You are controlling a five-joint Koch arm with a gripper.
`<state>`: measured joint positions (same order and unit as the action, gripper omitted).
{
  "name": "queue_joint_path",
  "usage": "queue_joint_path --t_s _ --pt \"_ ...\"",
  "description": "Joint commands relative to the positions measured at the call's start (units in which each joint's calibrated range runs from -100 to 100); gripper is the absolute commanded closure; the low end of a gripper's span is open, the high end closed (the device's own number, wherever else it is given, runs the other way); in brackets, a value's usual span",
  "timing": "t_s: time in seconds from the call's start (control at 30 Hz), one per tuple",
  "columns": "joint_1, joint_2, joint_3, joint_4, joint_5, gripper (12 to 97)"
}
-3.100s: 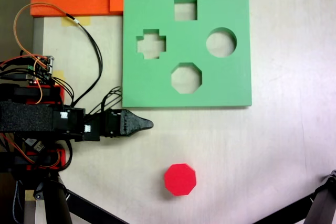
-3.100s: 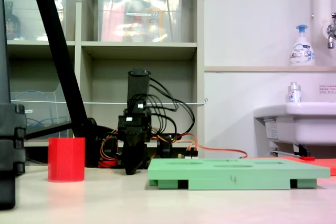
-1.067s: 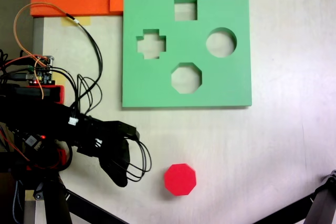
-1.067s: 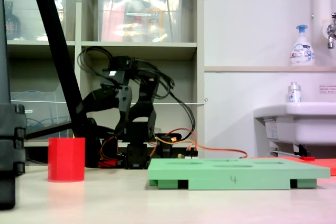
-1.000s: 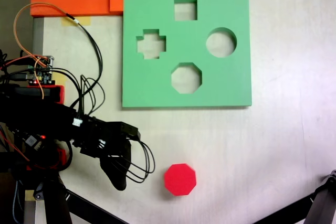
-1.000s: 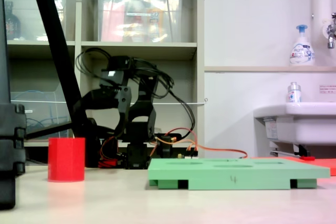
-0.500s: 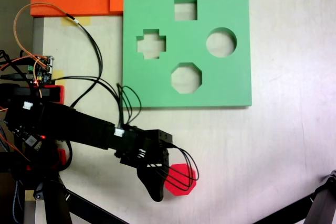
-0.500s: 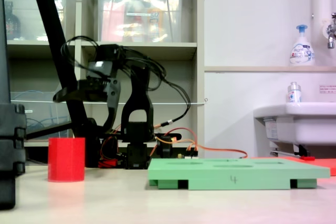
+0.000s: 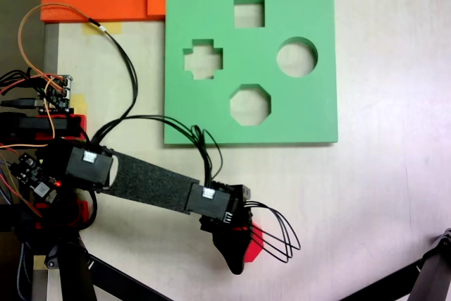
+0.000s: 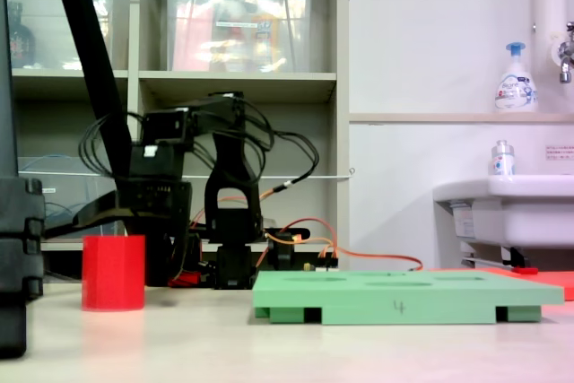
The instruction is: Put the octagonal pillar block into the corresponding hole
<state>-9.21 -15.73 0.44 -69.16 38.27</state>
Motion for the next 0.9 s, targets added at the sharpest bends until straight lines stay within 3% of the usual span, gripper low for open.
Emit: queue_joint_path --t_s 0.0,0.5,0.53,0.67,0.87 --pt "-0.15 1.07 4.44 -0.02 -0.78 13.6" --pt "-0.78 10.7 4.84 -0.12 -1.51 14.4" --pt "-0.83 11.54 4.74 -0.31 -1.51 17.4" --pt "-0.88 11.96 4.54 -1.66 -1.51 43.3" --pt "-0.88 11.4 3.95 -3.68 -1.51 62.0"
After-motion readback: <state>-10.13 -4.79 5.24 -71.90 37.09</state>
